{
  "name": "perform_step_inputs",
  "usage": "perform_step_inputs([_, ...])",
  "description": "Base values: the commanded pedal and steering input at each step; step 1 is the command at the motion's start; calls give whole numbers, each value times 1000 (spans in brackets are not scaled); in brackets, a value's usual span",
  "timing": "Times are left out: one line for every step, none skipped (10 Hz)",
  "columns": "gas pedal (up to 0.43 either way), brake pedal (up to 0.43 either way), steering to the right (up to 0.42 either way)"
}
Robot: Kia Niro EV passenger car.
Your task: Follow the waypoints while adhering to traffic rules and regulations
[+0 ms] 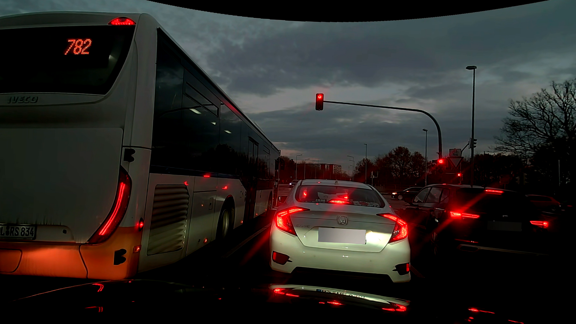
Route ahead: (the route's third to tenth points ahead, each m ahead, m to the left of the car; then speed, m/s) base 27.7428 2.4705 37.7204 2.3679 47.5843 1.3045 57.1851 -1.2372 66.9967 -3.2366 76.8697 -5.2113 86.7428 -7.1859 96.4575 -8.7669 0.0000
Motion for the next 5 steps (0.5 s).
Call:
perform_step_inputs([0, 366, 14])
perform_step_inputs([0, 360, 14])
perform_step_inputs([0, 366, 14])
perform_step_inputs([0, 366, 14])
perform_step_inputs([0, 366, 14])
